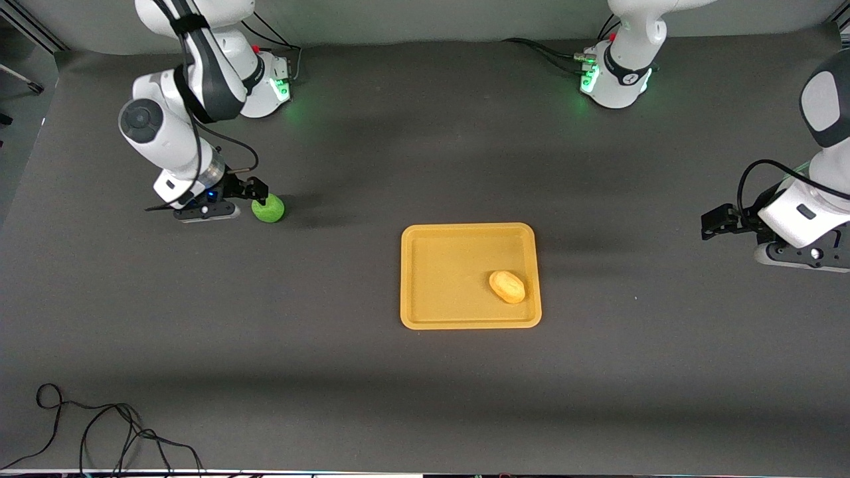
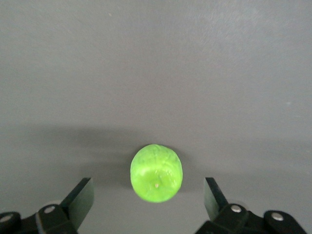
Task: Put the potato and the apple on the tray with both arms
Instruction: 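Reach the right gripper down to the green apple and grasp it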
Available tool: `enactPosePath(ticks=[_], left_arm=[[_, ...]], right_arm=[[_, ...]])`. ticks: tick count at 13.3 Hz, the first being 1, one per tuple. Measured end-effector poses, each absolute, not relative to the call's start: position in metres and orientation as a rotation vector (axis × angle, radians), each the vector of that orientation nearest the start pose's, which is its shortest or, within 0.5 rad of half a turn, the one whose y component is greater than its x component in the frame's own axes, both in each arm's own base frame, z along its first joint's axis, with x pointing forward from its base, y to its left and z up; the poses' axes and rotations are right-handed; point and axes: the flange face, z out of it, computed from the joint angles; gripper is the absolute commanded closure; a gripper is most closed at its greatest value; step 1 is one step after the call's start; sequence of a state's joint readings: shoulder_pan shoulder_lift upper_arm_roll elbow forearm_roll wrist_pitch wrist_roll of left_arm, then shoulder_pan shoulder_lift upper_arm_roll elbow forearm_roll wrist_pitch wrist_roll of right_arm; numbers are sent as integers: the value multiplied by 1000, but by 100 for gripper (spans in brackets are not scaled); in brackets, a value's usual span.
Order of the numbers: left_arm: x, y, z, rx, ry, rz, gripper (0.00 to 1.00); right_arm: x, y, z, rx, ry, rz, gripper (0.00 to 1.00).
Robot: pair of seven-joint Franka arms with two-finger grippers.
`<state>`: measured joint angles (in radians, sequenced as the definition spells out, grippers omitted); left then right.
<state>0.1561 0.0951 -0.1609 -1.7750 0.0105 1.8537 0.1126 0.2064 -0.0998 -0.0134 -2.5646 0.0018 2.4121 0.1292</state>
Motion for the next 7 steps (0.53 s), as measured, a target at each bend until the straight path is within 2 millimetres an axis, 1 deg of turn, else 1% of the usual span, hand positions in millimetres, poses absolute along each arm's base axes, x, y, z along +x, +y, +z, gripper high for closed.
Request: enactPosePath(ticks=[2, 7], left_arm=[[592, 1, 491, -3144, 193, 34, 0], [593, 0, 490, -3144, 198, 24, 0]], right_arm=[[422, 83, 270, -3148, -98, 108, 0], [409, 80, 226, -3152, -98, 161, 0]])
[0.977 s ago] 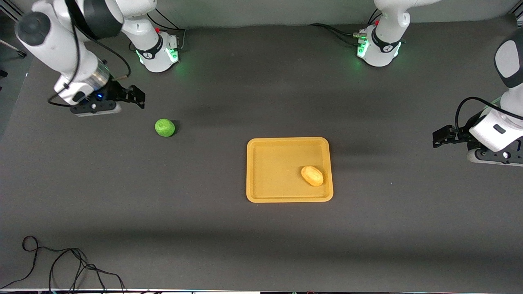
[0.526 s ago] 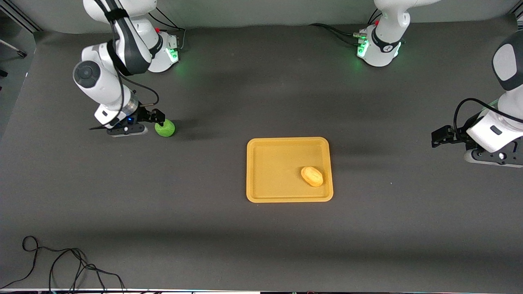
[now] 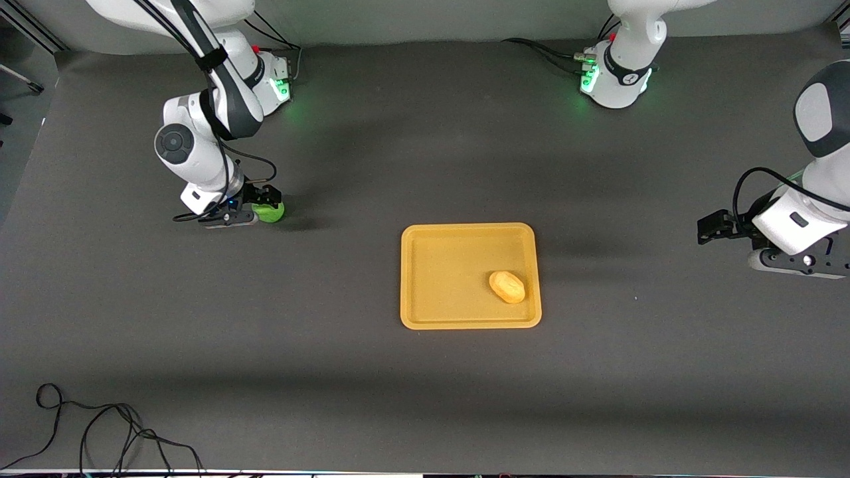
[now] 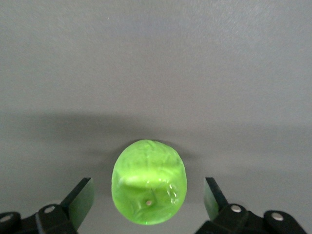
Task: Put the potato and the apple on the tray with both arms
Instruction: 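Reach the right gripper down to the green apple and grasp it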
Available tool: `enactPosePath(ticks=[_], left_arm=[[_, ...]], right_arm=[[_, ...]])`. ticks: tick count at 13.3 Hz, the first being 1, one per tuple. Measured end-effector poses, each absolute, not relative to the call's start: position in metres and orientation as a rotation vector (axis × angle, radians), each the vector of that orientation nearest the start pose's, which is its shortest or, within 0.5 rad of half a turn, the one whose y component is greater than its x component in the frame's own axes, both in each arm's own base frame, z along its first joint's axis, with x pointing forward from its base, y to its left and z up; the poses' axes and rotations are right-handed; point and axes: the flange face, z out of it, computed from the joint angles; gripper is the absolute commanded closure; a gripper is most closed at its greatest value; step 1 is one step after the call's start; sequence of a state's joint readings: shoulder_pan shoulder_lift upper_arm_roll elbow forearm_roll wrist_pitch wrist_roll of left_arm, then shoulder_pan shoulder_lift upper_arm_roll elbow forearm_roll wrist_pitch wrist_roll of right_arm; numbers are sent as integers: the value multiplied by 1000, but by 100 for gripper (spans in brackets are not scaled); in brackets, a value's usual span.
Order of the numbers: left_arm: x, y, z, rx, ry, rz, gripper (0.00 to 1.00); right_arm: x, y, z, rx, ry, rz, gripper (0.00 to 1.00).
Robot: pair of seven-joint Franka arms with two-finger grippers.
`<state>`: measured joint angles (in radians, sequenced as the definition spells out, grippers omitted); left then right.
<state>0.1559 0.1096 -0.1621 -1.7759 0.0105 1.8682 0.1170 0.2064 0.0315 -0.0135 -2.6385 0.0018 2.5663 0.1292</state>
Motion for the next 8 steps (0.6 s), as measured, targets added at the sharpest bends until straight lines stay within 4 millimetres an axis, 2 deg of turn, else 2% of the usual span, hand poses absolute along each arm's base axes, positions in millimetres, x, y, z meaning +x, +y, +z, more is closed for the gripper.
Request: enactPosePath(ticks=[2, 3, 4, 5, 8], left_arm=[[593, 0, 490, -3144, 198, 20, 0], [593, 0, 490, -3144, 198, 20, 0], [593, 0, 489, -3144, 198, 21, 0], [593, 0, 489, -3144, 198, 21, 0], [593, -1, 488, -3144, 201, 22, 0]], right_arm=[[407, 79, 209, -3153, -98, 158, 0], [407, 79, 201, -3153, -98, 150, 7], [406, 79, 192, -3153, -98, 149, 25], [405, 79, 186, -3153, -98, 152, 34], [408, 78, 190, -3154, -94, 167, 35]])
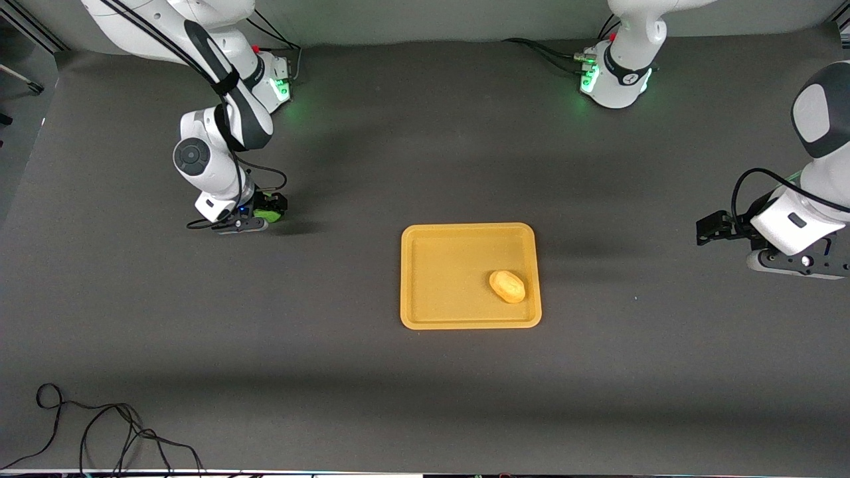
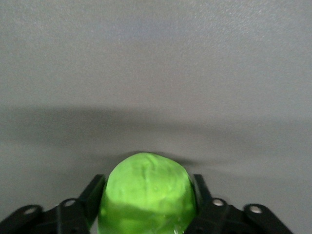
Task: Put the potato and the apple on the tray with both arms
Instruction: 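Reach the right gripper down to the green apple and grasp it, then carry the apple with the right gripper onto the tray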
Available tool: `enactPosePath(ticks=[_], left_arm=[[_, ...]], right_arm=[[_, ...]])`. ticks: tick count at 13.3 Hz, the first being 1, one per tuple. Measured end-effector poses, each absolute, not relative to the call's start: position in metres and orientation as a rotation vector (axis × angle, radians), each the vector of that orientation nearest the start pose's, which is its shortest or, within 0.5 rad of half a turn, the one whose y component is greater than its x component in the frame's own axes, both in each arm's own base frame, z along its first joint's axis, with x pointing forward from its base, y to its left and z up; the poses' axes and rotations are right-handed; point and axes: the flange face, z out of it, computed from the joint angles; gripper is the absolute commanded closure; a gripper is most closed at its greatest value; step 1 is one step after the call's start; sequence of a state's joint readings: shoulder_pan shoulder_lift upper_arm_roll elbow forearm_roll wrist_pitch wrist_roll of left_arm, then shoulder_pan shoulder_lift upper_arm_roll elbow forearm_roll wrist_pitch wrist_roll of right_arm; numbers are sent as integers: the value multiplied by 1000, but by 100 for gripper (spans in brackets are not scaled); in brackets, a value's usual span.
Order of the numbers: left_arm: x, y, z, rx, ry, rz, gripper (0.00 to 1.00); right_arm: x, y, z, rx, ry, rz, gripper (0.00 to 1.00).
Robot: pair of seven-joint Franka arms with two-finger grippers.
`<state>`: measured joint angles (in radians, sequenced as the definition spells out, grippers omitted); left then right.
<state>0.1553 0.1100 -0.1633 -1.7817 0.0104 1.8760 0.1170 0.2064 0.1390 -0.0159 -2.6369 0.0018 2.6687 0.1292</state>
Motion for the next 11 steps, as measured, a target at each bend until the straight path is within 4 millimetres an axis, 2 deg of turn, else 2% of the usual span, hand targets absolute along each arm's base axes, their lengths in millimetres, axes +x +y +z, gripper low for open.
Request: enactPosePath(ticks=[2, 4, 7, 10, 11], left_arm=[[593, -1, 488, -3144, 202, 19, 0], [593, -2, 491, -3143, 204, 10, 0], [593, -4, 508, -3139, 208, -32, 0], [586, -14, 551, -3136, 235, 3, 0], [584, -17, 566, -3135, 242, 0, 0]], right_arm=[[418, 79, 212, -3155, -89, 201, 35], [439, 81, 261, -3154, -80, 224, 35], [474, 75, 361, -3148, -44, 217, 35], [508, 72, 477, -3143, -21, 155, 35], [517, 74, 507, -3139, -21, 101, 35]])
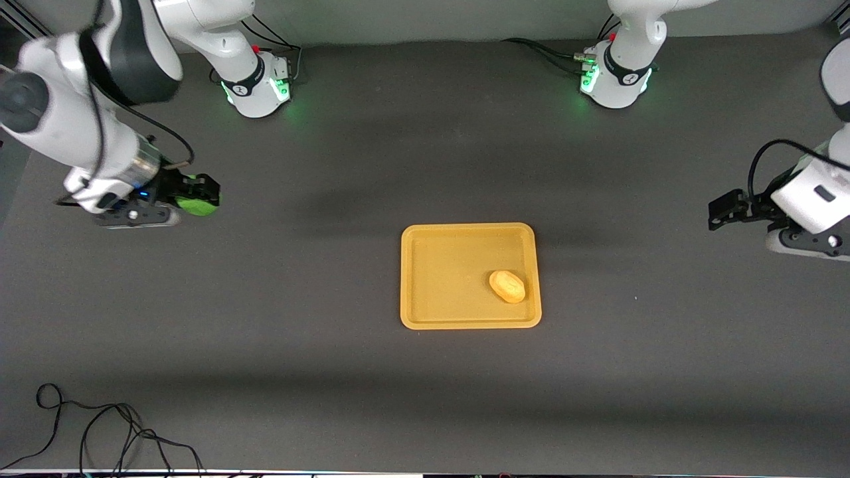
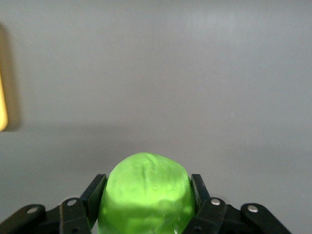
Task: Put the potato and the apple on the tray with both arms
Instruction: 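Carry the apple with the right gripper onto the tray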
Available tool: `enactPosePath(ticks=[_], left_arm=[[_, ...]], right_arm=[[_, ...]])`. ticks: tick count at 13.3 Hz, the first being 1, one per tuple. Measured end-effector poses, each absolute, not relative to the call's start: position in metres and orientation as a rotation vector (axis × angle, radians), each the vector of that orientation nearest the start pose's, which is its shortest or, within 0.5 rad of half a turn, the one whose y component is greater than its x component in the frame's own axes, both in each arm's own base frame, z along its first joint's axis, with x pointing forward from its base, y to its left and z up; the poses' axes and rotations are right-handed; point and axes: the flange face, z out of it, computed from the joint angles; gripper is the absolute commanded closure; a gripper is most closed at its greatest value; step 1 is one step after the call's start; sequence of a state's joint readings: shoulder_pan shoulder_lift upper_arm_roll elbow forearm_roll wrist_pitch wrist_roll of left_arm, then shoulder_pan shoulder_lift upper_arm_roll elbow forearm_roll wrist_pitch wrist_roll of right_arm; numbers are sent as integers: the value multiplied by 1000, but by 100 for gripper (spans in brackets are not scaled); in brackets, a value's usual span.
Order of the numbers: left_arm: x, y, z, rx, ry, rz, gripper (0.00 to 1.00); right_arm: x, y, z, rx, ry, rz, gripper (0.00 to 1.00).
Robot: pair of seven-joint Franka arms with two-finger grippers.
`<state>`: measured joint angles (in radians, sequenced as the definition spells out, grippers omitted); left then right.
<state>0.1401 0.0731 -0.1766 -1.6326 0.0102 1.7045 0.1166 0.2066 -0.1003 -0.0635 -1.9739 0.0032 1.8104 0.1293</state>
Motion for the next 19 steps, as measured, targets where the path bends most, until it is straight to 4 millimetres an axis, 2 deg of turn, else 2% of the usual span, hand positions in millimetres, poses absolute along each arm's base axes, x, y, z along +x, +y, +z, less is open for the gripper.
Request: enactPosePath(ticks=[1, 2, 3, 6, 8, 10, 11, 14, 15, 16, 17, 19], left_arm=[[583, -18, 578, -3134, 245, -16, 0], [583, -19, 585, -3134, 246, -31, 0], [583, -20, 587, -3137, 243, -37, 0], [585, -19, 583, -3144, 196, -27, 0], [585, -19, 582, -3144, 185, -25, 0], [586, -18, 580, -3144, 183, -19, 0], [587, -18, 579, -3143, 182, -18, 0], [587, -17, 579, -3143, 177, -18, 0], [587, -17, 578, -3143, 177, -17, 0], [587, -17, 578, -3143, 177, -18, 0], [588, -17, 578, -3144, 177, -21, 0], [589, -17, 575, -3144, 177, -16, 0]], right_arm=[[526, 80, 531, -3125, -21, 44, 34], [535, 94, 547, -3097, -21, 1, 35], [544, 120, 557, -3082, -21, -30, 35], [575, 224, 561, -3077, 30, -47, 38], [594, 296, 547, -3079, 110, -37, 43], [601, 365, 520, -3080, 168, -32, 46], [596, 403, 503, -3084, 192, -32, 46], [557, 516, 437, -3111, 169, -98, 46], [542, 546, 409, -3121, 119, -130, 46], [533, 567, 379, -3125, 75, -169, 46], [531, 580, 347, -3116, 46, -202, 46], [546, 580, 291, -3107, 52, -241, 46]])
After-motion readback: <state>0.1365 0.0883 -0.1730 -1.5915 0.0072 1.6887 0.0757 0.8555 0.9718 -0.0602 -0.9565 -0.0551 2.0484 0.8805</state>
